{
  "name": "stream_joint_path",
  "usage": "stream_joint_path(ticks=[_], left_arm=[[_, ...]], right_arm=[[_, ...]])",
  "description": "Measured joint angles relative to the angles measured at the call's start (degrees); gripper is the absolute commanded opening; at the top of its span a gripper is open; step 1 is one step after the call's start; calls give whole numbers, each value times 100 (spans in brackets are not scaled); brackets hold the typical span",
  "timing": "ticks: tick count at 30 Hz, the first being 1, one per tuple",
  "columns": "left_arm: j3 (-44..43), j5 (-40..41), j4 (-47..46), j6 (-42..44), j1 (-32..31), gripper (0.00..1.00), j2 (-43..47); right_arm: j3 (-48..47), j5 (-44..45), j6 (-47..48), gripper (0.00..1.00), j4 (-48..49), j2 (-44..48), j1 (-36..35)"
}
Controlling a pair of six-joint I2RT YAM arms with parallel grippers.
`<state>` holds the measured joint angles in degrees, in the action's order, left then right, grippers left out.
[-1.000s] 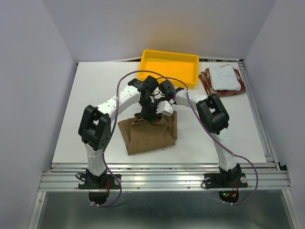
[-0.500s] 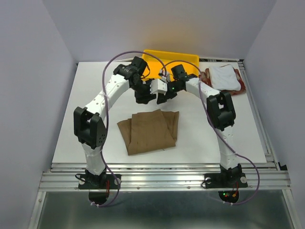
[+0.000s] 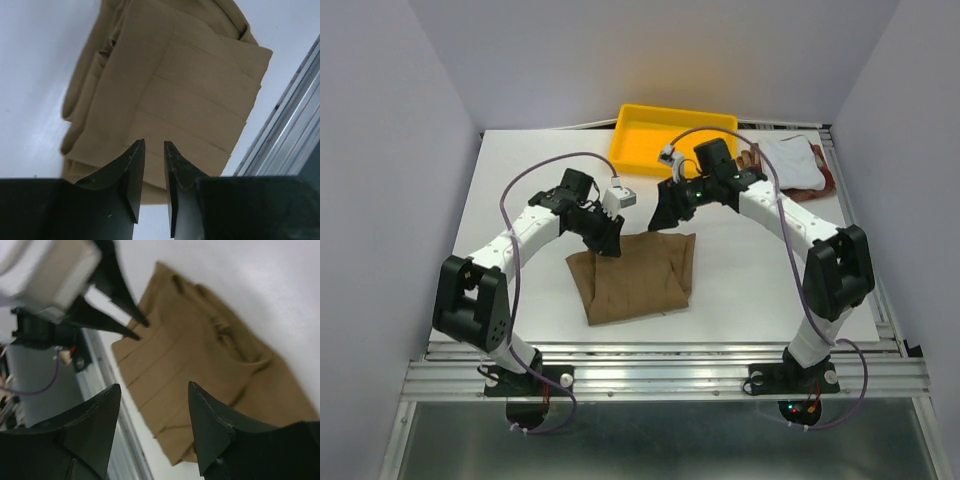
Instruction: Fold and stack the skirts
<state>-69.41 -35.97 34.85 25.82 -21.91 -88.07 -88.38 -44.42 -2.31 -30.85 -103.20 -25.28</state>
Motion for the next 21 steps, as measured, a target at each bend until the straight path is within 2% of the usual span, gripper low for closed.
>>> stream_joint_path(ticks=[3,5,8,12,17,21], left_arm=[[754,-210,-514,-796,-2,33,-109],[938,-308,-732,-1145,9,33,-289],[992,-459,-1174,-1663,98,33,-876],[944,-732,-1646,-2168,225,32,-1617],[68,-1113,-1908,-2653,236,32,-2430],[-876,-1115,-2212,-2876,26,33,-3077]], right_arm=[[715,-551,-297,63,286,138,-516],[1250,-817,-435,63,476,-85,-774],[1792,-848,-584,63,546,-675,-782],[2002,-1187,-981,63,671,-1172,-437],[1974,-1054,-1279,63,804,-1187,247],[1945,-804,-1327,63,920,-1108,789]])
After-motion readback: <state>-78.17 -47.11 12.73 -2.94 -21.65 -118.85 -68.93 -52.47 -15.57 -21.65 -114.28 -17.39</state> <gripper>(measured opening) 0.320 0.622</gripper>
